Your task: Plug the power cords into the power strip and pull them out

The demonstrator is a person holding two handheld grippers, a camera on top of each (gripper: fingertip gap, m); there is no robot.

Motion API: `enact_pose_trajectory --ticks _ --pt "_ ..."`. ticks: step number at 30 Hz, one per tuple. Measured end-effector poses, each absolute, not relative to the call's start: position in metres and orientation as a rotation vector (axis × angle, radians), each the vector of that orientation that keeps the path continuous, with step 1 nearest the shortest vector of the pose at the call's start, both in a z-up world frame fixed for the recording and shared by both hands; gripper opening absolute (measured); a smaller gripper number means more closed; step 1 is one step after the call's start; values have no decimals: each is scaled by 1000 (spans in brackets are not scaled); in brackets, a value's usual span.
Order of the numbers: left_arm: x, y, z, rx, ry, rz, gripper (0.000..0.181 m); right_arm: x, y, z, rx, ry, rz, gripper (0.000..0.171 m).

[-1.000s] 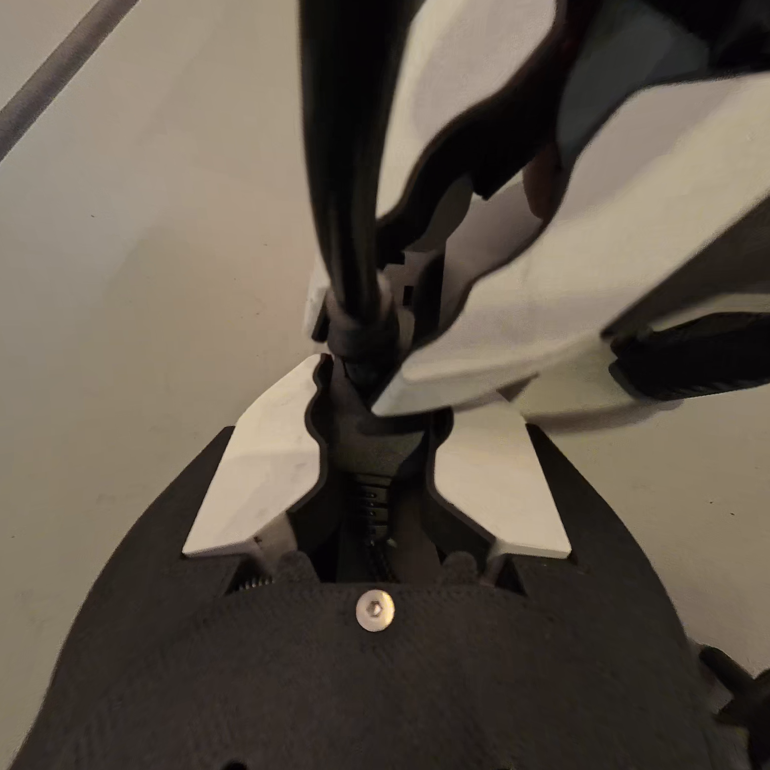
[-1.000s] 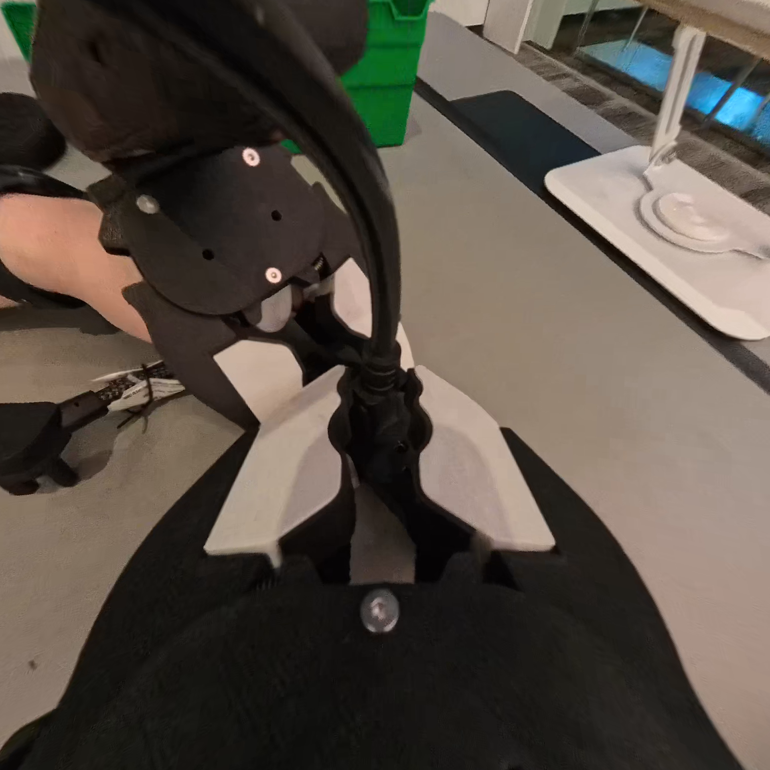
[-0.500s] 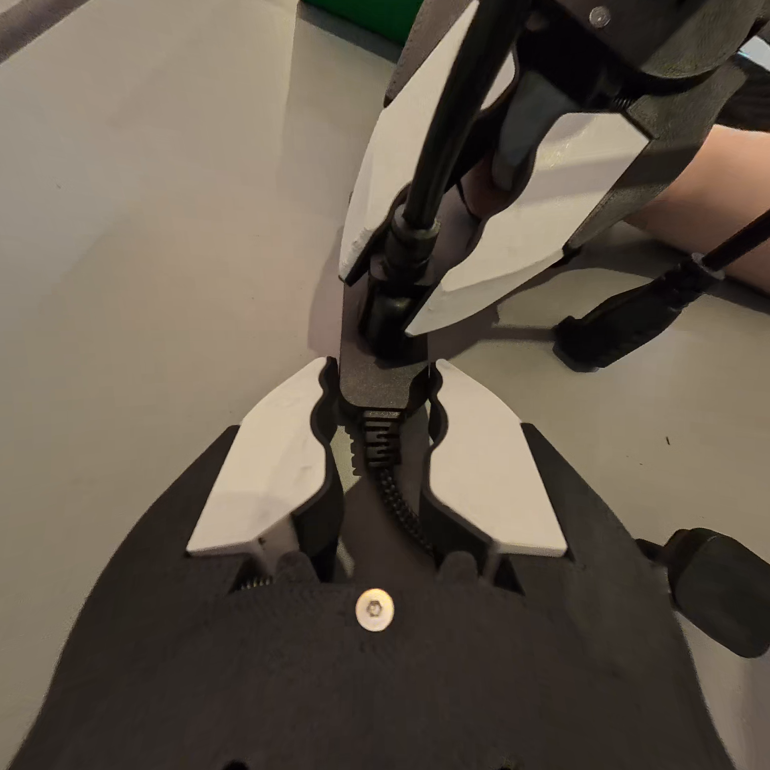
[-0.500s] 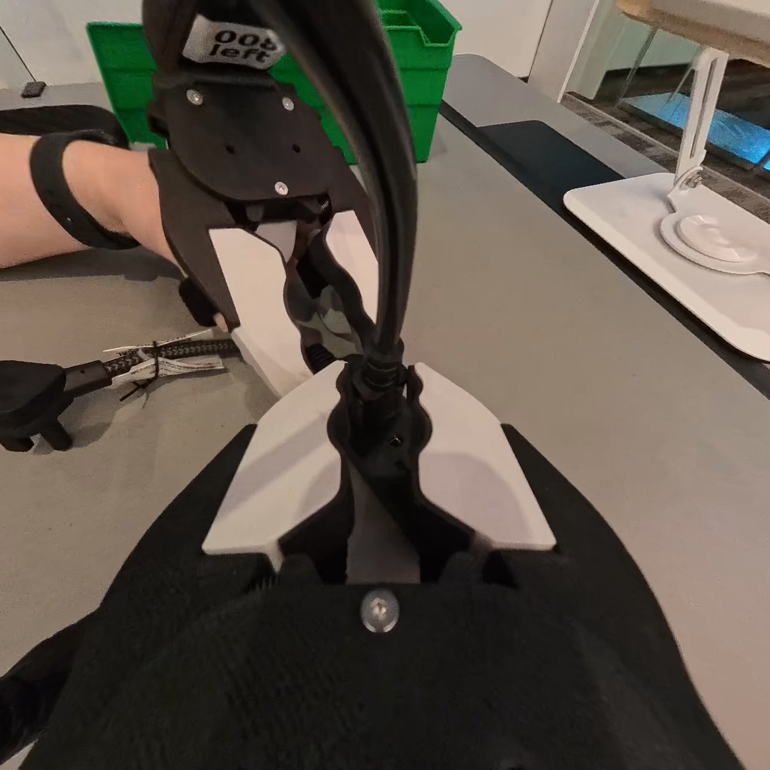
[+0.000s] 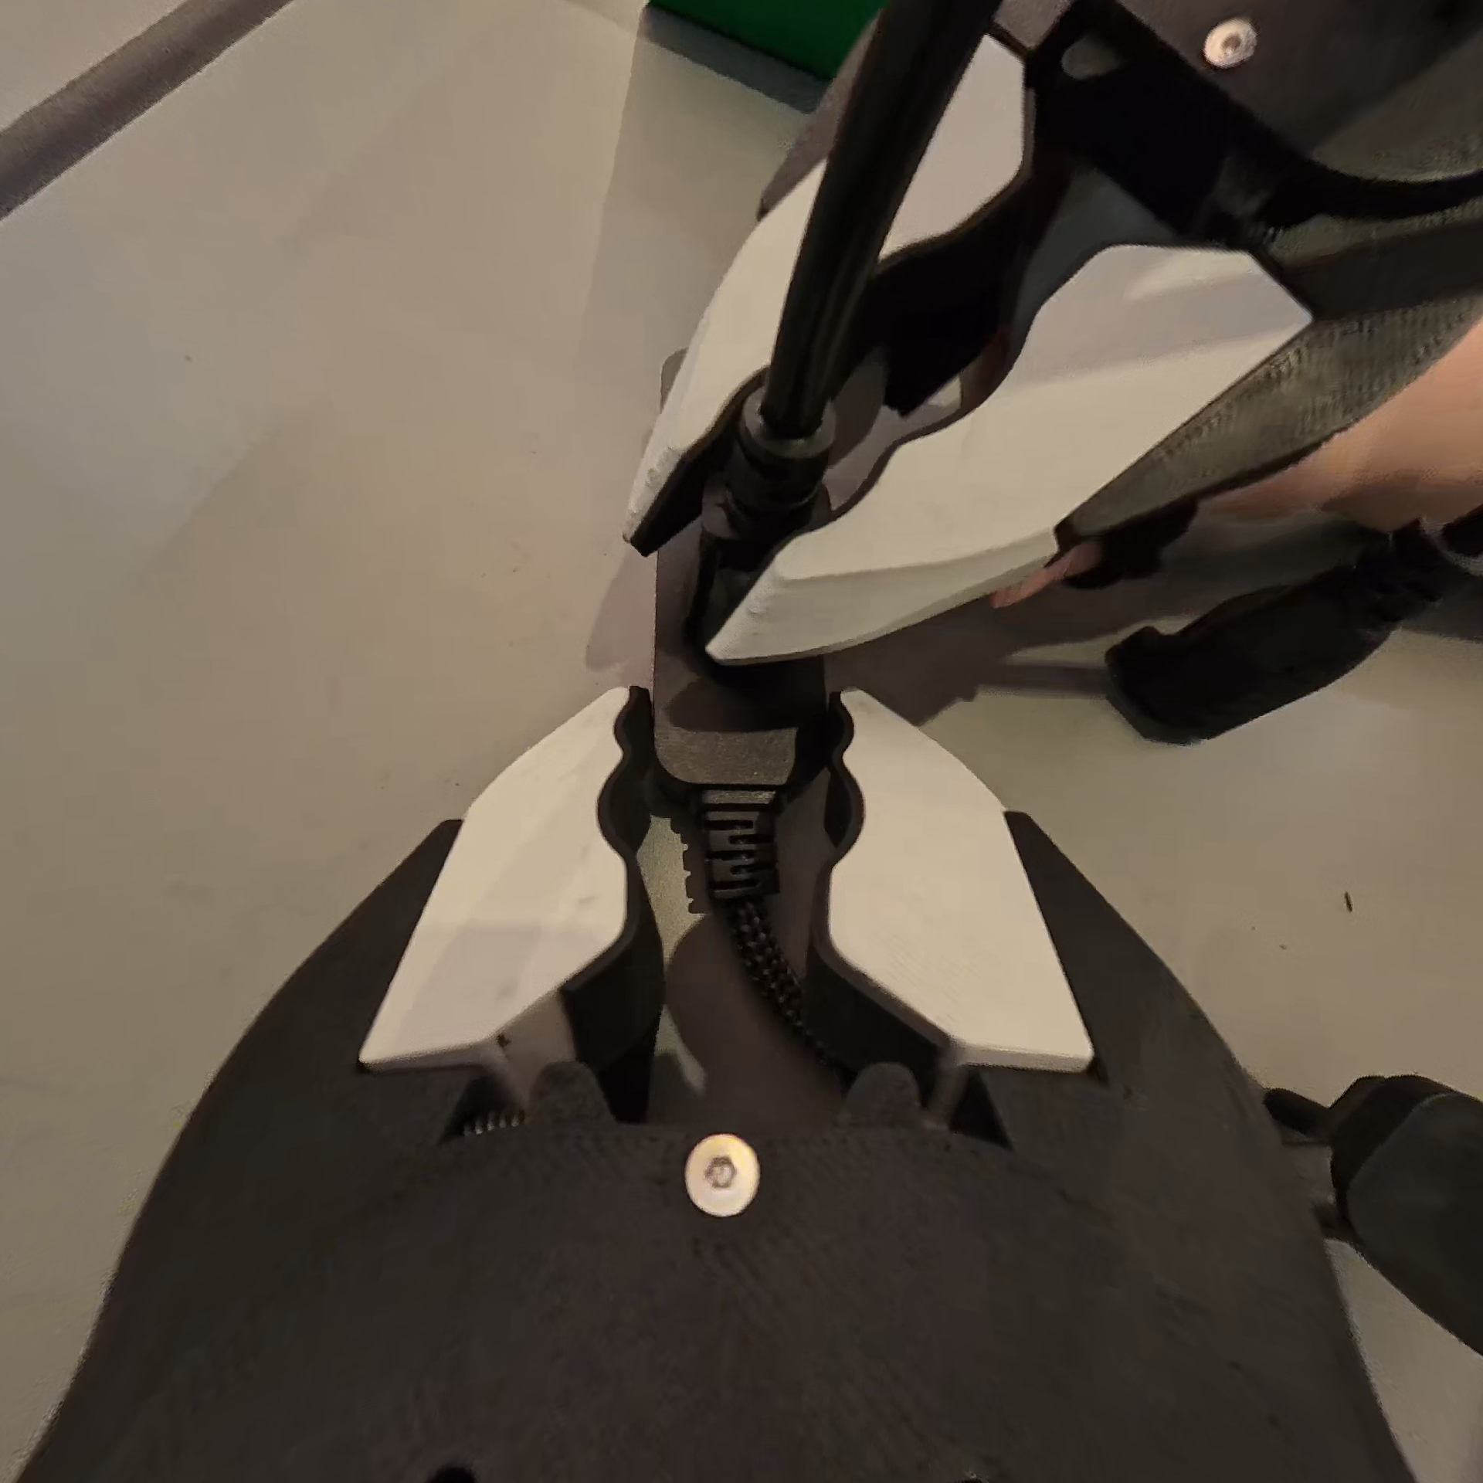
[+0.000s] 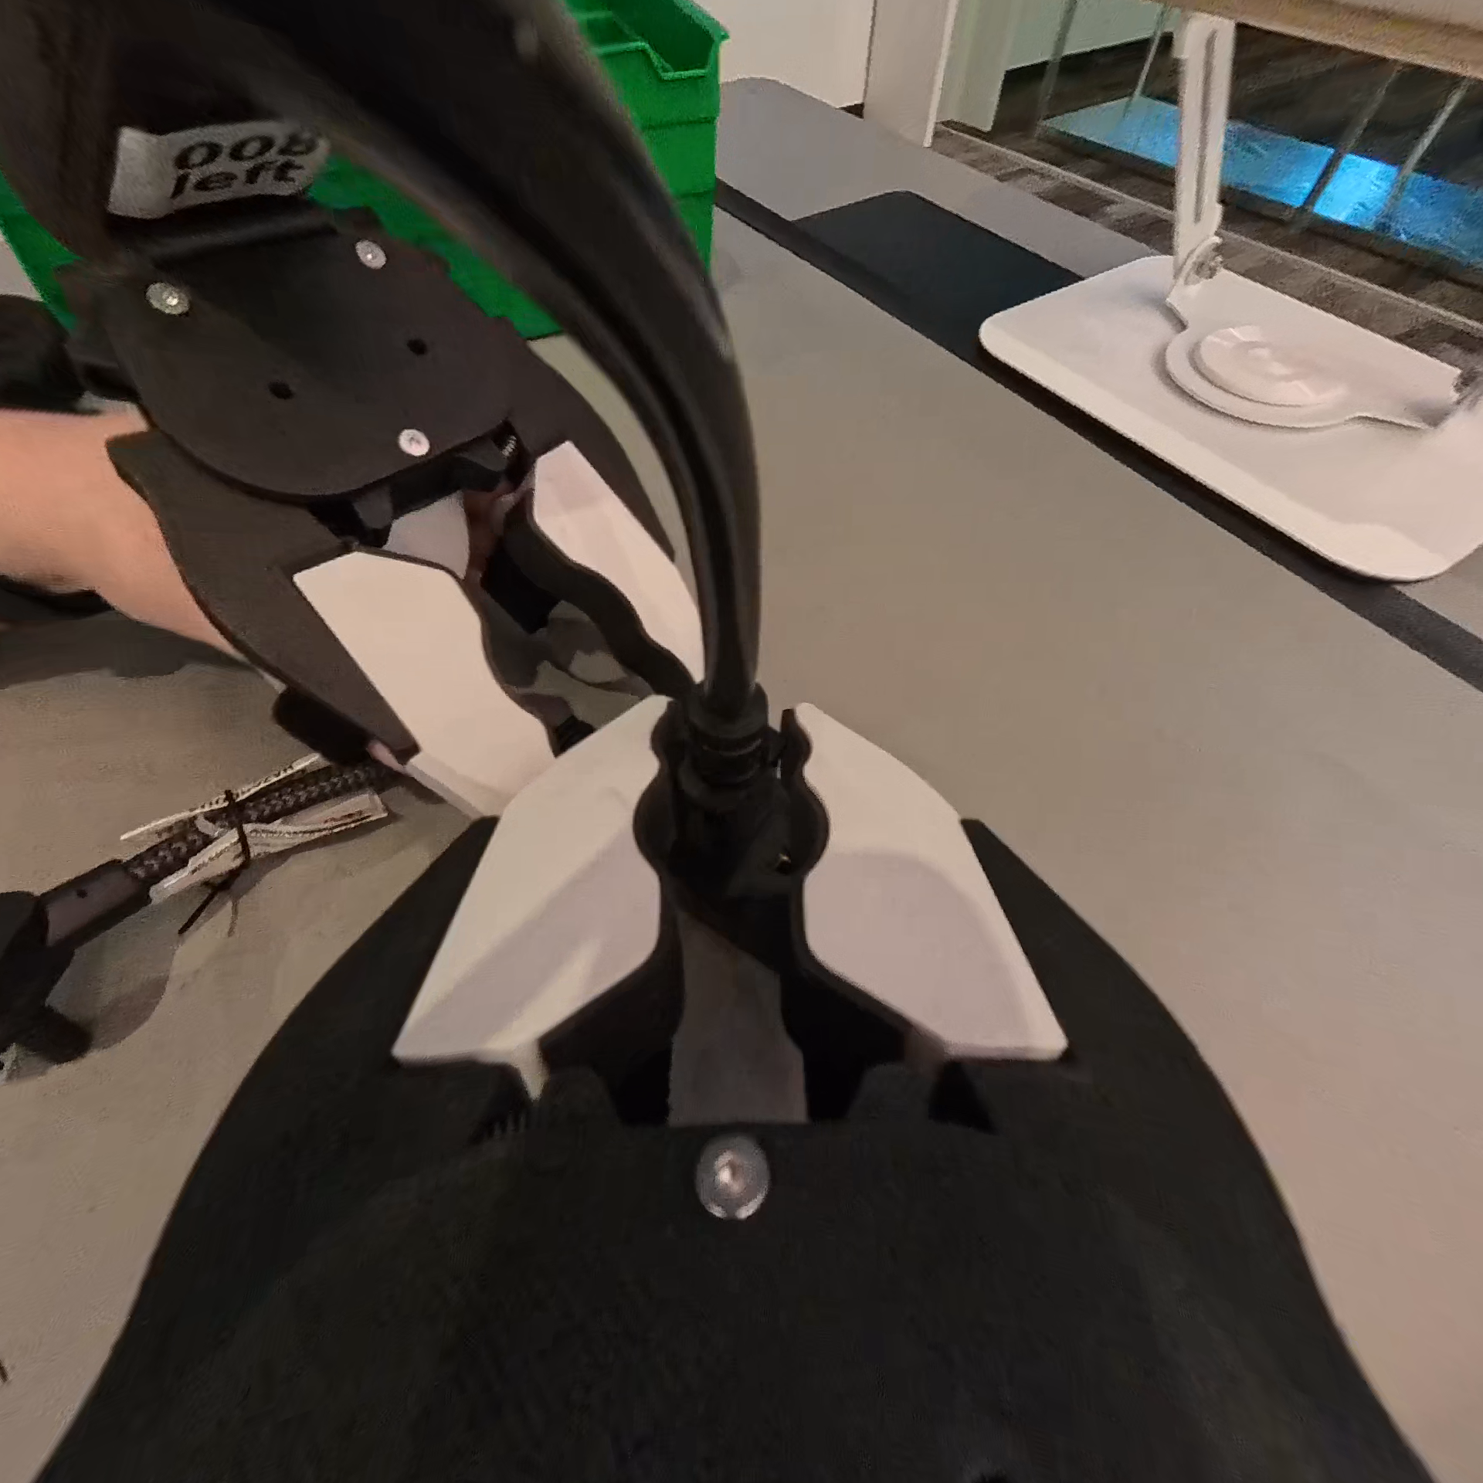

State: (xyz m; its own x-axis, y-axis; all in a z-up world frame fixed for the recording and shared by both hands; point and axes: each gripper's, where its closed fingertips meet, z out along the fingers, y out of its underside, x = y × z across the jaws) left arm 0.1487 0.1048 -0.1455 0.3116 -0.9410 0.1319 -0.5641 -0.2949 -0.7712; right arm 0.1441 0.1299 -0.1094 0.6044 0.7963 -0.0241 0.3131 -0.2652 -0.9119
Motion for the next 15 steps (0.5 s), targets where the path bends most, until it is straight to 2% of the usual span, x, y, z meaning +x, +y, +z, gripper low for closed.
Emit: enact_pose_trajectory --ticks 6,15 --pt "152 108 -147 -1966 1297 -716 41 147 136 -109 -1840 -867 503 20" --pt "155 110 -147 -1910 1318 -585 42 148 141 -109 -1921 -635 931 21"
